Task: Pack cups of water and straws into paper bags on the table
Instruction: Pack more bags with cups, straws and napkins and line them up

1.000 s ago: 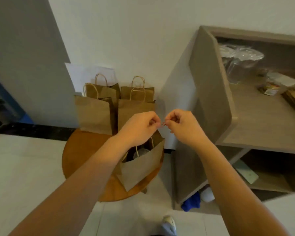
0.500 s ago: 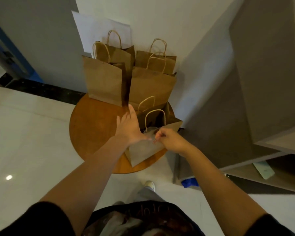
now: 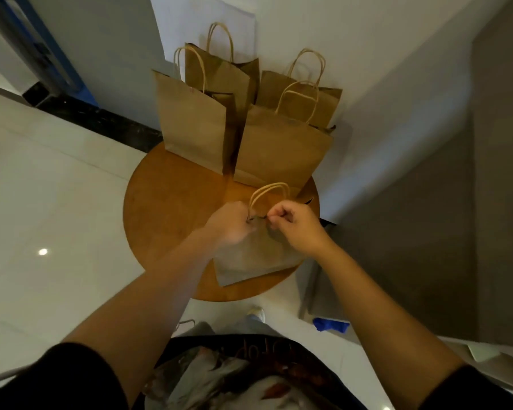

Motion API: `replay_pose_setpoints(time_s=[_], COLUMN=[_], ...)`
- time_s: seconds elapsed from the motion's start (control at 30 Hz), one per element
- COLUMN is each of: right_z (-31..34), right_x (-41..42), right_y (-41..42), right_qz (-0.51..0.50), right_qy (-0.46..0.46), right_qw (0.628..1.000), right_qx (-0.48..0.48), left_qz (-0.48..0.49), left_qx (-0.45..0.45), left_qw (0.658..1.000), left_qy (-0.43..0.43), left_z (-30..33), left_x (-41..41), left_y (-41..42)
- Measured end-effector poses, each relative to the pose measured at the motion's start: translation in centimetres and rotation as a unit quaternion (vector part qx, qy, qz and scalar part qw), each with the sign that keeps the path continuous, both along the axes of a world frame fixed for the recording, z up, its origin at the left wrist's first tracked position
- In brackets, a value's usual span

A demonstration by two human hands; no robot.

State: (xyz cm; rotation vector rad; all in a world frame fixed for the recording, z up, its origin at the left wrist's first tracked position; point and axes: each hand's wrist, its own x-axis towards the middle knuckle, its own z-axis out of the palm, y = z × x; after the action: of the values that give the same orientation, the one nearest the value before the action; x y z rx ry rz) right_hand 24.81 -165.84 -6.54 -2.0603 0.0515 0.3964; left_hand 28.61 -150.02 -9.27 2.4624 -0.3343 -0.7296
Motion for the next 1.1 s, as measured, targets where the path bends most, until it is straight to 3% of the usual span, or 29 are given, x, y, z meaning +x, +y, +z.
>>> replay_pose_setpoints(time_s=[0.17,0.4,0.73,1.1], right_z=[-0.2,-0.1,0.3,-0.1], right_x=[0.4,1.0,1.9,1.6], right_y=[0.2,-0.1,-0.3,-0.2], right_qz=[-0.039,-0.078,0.001,0.031], right_qy=[-0.002,-0.034,-0.010,-0.047], right_qw=[0.999,0.996,0.998,0.992], right_qx=[0.020,-0.004,-0.066,-0.112], left_qz=[-0.041,-0.079,-0.128,-0.135], left_qx=[0.033,0.044,0.039,0.032], left_qw=[0.999,0.991,0.989,0.989], left_qy=[0.016,-0.097,-0.069,-0.043], left_z=[0.9,0.5,0.9,1.1], left_x=[1.5,0.7,1.0,0.8], left_y=[0.1,-0.7,-0.5,-0.4])
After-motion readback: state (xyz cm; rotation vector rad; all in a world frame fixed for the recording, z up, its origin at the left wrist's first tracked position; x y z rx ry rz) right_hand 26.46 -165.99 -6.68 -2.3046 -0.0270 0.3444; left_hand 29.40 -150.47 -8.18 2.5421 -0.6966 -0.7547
